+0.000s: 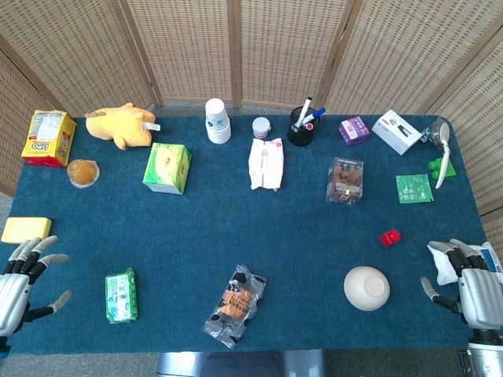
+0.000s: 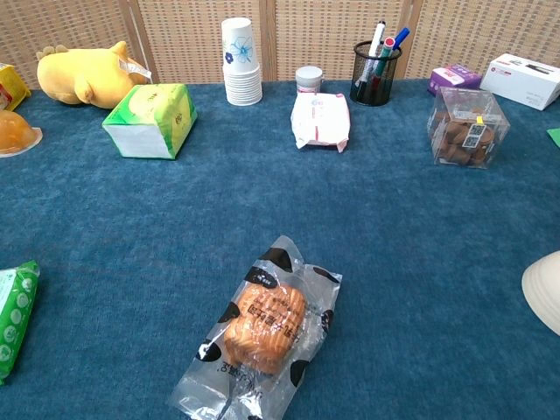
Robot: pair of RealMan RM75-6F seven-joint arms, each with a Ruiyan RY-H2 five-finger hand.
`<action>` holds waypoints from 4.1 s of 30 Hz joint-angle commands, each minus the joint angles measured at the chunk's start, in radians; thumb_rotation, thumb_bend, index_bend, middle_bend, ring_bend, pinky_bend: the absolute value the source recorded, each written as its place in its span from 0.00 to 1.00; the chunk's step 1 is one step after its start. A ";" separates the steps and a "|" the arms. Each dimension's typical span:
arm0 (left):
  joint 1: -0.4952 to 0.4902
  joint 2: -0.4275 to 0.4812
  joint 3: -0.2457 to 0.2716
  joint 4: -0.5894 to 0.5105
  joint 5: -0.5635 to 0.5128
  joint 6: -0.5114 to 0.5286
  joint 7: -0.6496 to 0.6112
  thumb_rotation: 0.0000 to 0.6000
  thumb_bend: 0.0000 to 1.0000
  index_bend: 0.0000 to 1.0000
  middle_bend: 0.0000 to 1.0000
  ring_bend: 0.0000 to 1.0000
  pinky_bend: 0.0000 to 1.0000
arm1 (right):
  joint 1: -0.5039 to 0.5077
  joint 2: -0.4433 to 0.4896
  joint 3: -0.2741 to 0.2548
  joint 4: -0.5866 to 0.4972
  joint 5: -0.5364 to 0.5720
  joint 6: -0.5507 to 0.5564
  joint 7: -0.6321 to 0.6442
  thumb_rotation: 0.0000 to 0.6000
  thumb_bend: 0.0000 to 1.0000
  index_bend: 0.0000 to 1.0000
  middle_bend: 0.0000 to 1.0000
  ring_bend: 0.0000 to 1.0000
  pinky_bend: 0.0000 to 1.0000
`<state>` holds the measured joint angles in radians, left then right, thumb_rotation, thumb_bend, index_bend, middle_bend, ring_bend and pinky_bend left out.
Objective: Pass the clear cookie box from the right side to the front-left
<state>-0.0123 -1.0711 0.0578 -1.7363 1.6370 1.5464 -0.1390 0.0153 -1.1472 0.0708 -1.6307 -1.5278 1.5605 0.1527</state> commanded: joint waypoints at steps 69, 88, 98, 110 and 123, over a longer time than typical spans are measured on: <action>-0.055 -0.001 -0.015 -0.064 -0.056 -0.101 0.091 1.00 0.30 0.30 0.14 0.00 0.00 | 0.713 -0.069 0.175 0.345 0.168 -0.870 0.683 0.61 0.39 0.07 0.13 0.03 0.10; -0.047 -0.002 -0.006 -0.078 -0.058 -0.098 0.103 1.00 0.30 0.31 0.14 0.00 0.00 | 0.811 -0.200 0.141 0.662 0.195 -1.053 0.693 0.62 0.40 0.12 0.14 0.04 0.10; -0.041 -0.002 -0.004 -0.083 -0.067 -0.096 0.111 1.00 0.30 0.31 0.14 0.00 0.00 | 0.862 -0.272 0.139 0.804 0.199 -1.142 0.702 0.61 0.40 0.13 0.15 0.04 0.10; -0.043 -0.008 -0.004 -0.081 -0.071 -0.103 0.116 1.00 0.30 0.31 0.14 0.00 0.00 | 0.897 -0.313 0.134 0.843 0.185 -1.225 0.732 0.62 0.38 0.15 0.22 0.18 0.14; -0.057 -0.028 -0.005 -0.030 -0.059 -0.118 0.058 1.00 0.30 0.31 0.14 0.00 0.00 | 0.841 -0.178 0.175 0.476 0.279 -1.159 0.644 0.66 0.31 0.12 0.23 0.19 0.23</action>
<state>-0.0686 -1.0965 0.0517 -1.7720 1.5763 1.4289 -0.0750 0.8793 -1.3720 0.2332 -1.0525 -1.2867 0.3692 0.8426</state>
